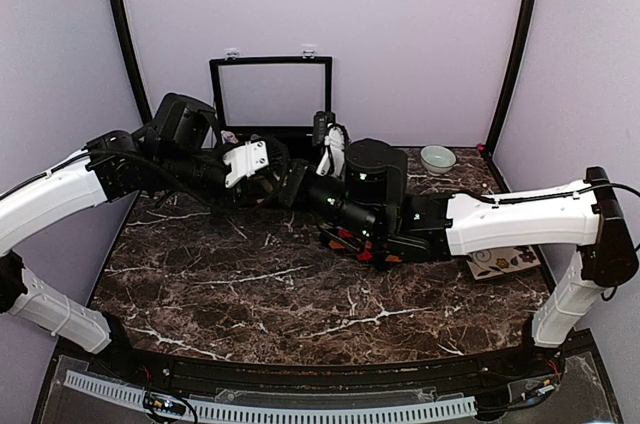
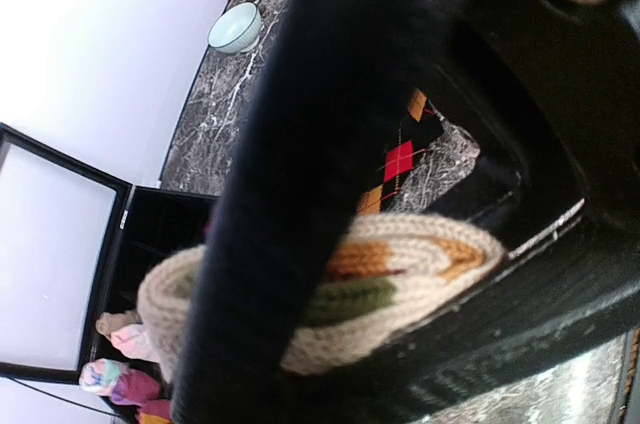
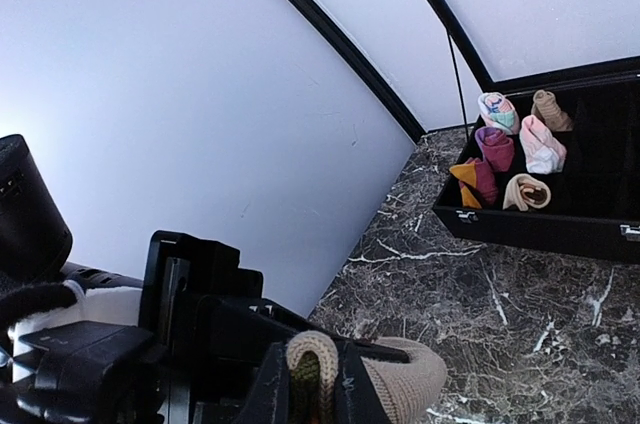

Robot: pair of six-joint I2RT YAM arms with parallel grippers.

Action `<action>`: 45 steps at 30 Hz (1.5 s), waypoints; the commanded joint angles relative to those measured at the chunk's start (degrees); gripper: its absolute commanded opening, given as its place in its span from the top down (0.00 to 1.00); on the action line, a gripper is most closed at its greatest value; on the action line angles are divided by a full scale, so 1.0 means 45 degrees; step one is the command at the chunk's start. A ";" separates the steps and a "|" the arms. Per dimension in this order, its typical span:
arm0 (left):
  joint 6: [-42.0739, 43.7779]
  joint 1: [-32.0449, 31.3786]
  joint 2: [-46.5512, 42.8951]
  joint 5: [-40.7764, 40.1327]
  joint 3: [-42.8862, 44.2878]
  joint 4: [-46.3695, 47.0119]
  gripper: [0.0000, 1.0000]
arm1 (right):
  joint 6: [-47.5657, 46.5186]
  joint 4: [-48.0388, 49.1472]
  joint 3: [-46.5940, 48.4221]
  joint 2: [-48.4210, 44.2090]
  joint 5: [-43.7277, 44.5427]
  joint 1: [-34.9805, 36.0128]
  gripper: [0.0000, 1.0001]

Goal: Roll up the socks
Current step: Adjust the sock.

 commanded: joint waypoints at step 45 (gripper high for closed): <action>-0.1181 0.0780 0.0169 0.3768 0.1958 -0.1462 0.80 | -0.4306 -0.0091 -0.1629 -0.2120 0.0283 0.0479 1.00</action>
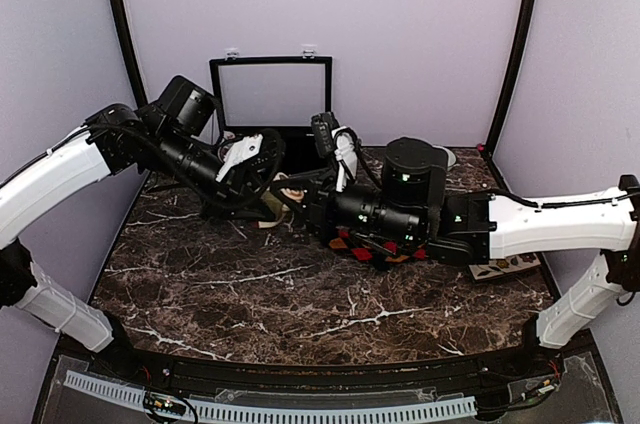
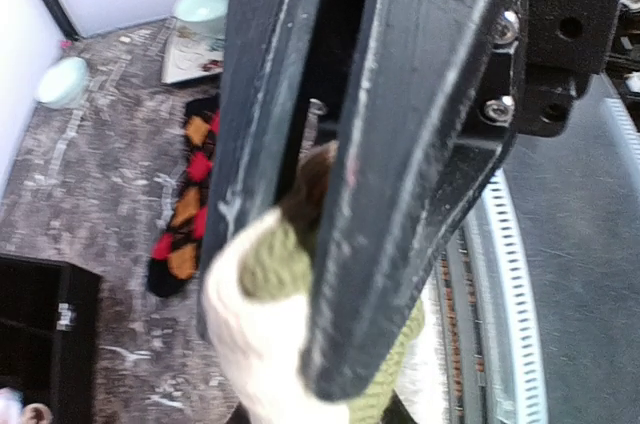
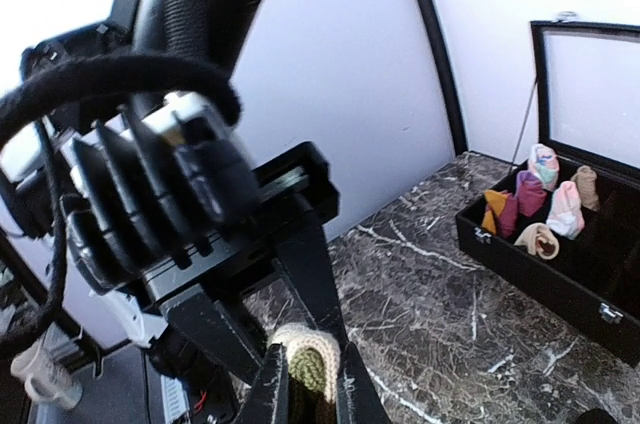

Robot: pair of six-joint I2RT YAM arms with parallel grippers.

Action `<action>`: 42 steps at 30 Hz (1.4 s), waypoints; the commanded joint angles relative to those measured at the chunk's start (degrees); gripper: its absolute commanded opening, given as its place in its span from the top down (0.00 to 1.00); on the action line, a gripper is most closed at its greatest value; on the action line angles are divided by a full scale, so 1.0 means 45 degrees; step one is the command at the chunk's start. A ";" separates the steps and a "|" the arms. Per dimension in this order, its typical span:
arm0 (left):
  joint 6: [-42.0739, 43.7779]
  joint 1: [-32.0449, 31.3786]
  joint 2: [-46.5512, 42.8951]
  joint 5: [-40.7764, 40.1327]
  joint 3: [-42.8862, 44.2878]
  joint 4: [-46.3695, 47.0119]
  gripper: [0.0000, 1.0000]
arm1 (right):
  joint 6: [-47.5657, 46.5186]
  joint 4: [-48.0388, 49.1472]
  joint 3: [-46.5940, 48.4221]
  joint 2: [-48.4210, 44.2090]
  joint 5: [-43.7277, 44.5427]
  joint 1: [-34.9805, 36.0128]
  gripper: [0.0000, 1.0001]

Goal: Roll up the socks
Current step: Adjust the sock.

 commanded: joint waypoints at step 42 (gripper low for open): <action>0.0042 0.0241 0.0489 0.0747 0.1862 -0.1210 0.69 | -0.0528 -0.1345 0.0776 0.0009 -0.1222 -0.1693 1.00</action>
